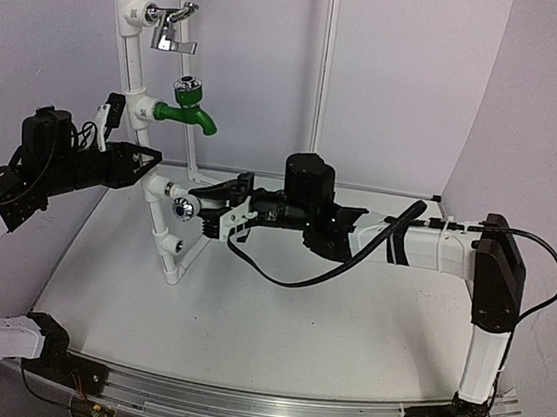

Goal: Install the water faucets

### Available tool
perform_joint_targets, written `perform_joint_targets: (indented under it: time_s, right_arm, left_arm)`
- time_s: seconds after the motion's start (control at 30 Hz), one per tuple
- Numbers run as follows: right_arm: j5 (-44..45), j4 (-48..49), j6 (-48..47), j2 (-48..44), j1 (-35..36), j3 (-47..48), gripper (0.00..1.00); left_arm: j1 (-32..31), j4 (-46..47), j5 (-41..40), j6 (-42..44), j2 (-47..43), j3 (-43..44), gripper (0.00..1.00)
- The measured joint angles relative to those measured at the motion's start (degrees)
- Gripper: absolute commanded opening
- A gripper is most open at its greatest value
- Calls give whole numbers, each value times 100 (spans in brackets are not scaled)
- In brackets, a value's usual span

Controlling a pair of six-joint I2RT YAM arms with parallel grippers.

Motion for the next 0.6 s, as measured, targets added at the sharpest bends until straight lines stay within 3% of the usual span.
perform_joint_targets:
  time_s: [0.6]
  right_arm:
    - [-87, 301, 671, 156, 0, 87, 0]
  left_arm:
    - [20, 125, -59, -3, -14, -67, 0]
